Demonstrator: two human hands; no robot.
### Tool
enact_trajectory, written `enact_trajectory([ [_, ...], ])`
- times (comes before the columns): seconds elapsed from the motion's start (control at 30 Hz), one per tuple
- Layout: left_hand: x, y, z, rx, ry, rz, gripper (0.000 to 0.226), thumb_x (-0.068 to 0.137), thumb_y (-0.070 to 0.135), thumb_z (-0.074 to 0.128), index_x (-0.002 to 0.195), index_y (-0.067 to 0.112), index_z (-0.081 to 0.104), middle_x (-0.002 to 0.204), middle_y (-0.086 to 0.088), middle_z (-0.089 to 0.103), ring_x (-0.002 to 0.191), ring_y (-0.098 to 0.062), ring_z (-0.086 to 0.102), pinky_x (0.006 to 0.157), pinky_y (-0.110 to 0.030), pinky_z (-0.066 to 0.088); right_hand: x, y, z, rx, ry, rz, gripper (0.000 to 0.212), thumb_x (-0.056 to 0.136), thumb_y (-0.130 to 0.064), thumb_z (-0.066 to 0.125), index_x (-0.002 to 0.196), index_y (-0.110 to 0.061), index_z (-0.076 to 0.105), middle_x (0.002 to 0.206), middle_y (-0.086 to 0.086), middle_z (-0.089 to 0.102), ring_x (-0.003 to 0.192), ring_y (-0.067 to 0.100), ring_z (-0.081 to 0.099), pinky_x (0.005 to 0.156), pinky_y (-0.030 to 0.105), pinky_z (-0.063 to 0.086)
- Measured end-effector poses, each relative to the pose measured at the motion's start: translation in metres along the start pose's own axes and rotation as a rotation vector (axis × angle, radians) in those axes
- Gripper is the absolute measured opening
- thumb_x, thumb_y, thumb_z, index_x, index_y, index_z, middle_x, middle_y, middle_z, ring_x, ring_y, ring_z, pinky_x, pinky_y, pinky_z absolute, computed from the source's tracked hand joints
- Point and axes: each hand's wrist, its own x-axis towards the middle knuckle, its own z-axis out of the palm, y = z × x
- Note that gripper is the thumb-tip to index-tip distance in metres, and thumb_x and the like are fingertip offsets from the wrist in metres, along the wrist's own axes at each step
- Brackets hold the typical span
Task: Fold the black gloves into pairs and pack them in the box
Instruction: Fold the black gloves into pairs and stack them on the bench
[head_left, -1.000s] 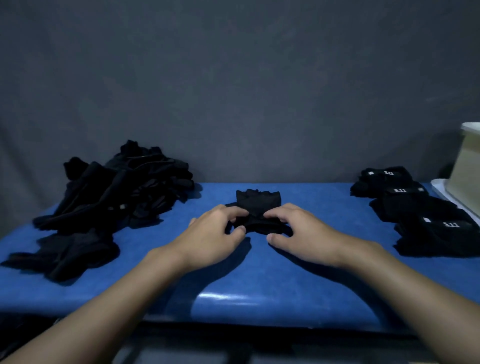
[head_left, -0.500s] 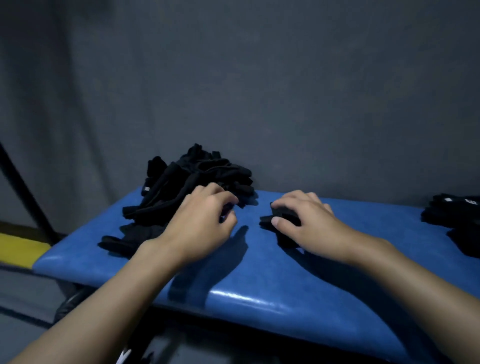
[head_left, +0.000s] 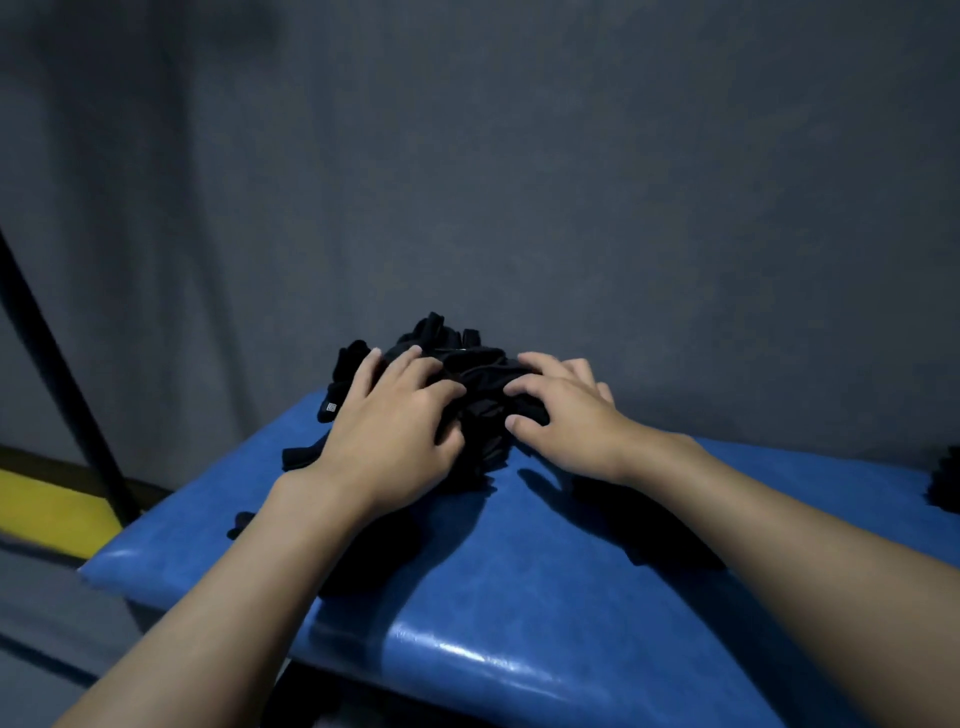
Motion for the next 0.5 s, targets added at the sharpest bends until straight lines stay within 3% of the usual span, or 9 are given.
enact_trajectory([
  [0.13,0.004,0.003,0.004,0.010,-0.012,-0.012,0.047,0.097,0.042,0.043,0.142,0.033,0.048,0.153,0.007,0.035,0.151,-0.015,0.010,0.122,-0.047,-0.005,0.006,0.004,0.002,-0.059,-0.021,0.006,0.047,0.097,-0.038,0.050,0.142,-0.024,0.047,0.157,-0.017,0.026,0.135,0.017,0.019,0.108,0.040,0.018],
  [0.33,0.005,0.008,0.005,-0.001,-0.011,-0.042,0.046,0.097,0.041,0.044,0.141,0.033,0.049,0.151,0.006,0.036,0.149,-0.016,0.013,0.122,-0.051,-0.003,0.006,0.007,-0.001,-0.078,0.007,-0.039,0.038,0.098,-0.031,0.047,0.135,-0.021,0.053,0.149,-0.018,0.035,0.133,0.014,0.022,0.108,0.039,0.020],
  [0.5,0.007,0.009,0.005,0.019,-0.042,-0.065,0.047,0.096,0.042,0.044,0.142,0.032,0.047,0.152,0.004,0.033,0.150,-0.018,0.010,0.121,-0.057,-0.001,0.000,0.011,-0.005,-0.029,0.117,-0.085,0.041,0.098,-0.024,0.046,0.139,-0.017,0.049,0.147,-0.016,0.036,0.136,0.008,0.019,0.102,0.030,0.016],
])
